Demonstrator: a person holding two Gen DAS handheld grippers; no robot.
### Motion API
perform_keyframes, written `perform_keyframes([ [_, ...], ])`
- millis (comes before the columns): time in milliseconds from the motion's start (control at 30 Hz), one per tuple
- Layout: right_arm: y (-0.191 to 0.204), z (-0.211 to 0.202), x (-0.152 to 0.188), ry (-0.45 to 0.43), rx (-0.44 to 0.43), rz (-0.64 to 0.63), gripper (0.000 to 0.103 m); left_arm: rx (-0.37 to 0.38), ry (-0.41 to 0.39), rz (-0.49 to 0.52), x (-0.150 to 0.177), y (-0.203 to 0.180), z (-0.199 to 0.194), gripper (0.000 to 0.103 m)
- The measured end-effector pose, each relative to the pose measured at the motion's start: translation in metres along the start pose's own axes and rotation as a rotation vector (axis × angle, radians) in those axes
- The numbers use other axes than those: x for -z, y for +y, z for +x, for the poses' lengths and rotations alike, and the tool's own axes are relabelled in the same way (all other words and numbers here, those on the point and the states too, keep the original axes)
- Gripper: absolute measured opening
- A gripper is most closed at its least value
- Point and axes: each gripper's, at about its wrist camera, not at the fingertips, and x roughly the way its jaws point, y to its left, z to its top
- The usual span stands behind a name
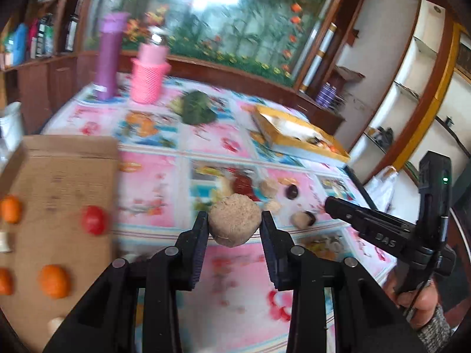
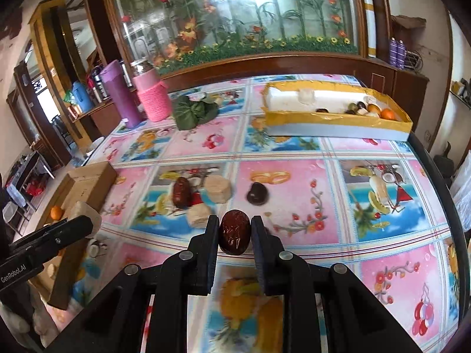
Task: Organize fruits
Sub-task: 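Carry the cake and red date into the cardboard tray and open both tools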
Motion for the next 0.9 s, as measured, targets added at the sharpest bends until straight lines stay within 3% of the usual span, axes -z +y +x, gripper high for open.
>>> perform_keyframes([
  [133, 0.059, -0.011, 0.003, -0.006, -0.113, -0.086, 0.024, -0.179, -0.038, -0.051, 0.01, 0.049, -0.042, 0.034],
  [300, 0.142, -0.004, 0.02, 0.034, -0.245, -0.215, 0.024, -0.357, -0.011, -0.142, 0.029, 0.11, -0.064, 0.034],
  [433, 0.19, 0.013, 0.031, 0.07, -0.289, -0.284, 0.024, -0.395, 0.029, -0.197, 0.042, 0.137, -0.065, 0.034],
  [600, 0.227, 0.038, 0.037, 0.125, -0.31, -0.328, 0.024, -0.47, 0.041, -0.193, 0.052, 0.15, -0.061, 0.034],
  [900, 0.264, 0.078, 0.042, 0.181, -0.25, -0.398, 0.024, -0.416, 0.013, -0.216, 0.052, 0.156, -0.063, 0.034],
])
